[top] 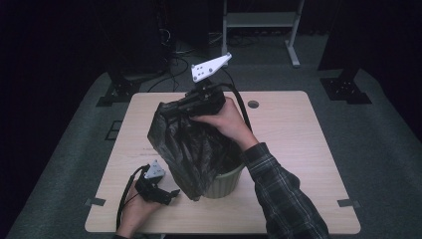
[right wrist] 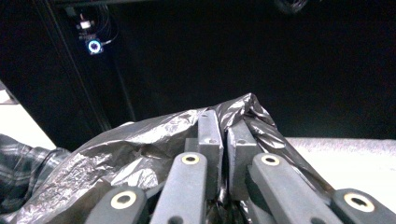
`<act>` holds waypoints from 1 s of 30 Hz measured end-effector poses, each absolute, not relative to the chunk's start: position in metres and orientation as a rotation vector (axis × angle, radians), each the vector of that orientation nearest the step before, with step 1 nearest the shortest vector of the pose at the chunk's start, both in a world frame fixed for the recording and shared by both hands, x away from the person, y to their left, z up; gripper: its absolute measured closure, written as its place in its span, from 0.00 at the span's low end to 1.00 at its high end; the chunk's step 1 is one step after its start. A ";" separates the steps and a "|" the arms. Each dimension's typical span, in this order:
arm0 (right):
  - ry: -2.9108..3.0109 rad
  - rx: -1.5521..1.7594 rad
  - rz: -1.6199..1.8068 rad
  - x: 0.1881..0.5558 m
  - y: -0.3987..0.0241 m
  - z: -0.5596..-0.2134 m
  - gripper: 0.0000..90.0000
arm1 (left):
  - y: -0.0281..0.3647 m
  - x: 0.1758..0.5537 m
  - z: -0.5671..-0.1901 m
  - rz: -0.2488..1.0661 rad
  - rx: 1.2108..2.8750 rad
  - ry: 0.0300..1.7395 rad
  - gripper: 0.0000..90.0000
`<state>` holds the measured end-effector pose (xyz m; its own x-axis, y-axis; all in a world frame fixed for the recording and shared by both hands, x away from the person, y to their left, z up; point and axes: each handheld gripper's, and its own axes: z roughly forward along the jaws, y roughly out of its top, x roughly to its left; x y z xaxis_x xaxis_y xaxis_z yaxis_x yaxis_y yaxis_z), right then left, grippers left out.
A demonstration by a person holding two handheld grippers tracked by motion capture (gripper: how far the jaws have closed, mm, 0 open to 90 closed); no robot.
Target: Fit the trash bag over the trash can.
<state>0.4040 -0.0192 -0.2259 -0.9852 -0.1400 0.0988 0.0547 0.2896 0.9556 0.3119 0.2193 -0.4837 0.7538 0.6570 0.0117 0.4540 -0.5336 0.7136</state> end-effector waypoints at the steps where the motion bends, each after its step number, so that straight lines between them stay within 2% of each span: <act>1: -2.384 0.080 -1.779 0.403 -0.020 -0.228 0.97 | 0.219 0.312 -0.484 0.362 2.228 0.828 0.00; 16: -2.556 -0.096 -1.668 0.392 -0.096 -0.257 0.97 | 0.219 0.312 -0.484 0.362 2.230 0.826 0.00; 22: -2.668 -0.163 -1.576 0.392 -0.113 -0.269 0.97 | 0.219 0.312 -0.484 0.362 2.230 0.827 0.00; 24: -2.698 -0.181 -1.555 0.392 -0.115 -0.273 0.92 | 0.219 0.312 -0.484 0.362 2.230 0.827 0.00; 25: -2.712 -0.194 -1.549 0.392 -0.116 -0.275 0.85 | 0.219 0.312 -0.484 0.362 2.229 0.828 0.00; 27: -2.730 -0.223 -1.547 0.393 -0.118 -0.279 0.80 | 0.219 0.312 -0.484 0.362 2.229 0.827 0.00; 29: -2.730 -0.248 -1.568 0.393 -0.123 -0.281 0.71 | 0.219 0.312 -0.484 0.362 2.229 0.827 0.00; 30: -2.728 -0.259 -1.569 0.393 -0.125 -0.281 0.70 | 0.219 0.312 -0.484 0.362 2.230 0.827 0.00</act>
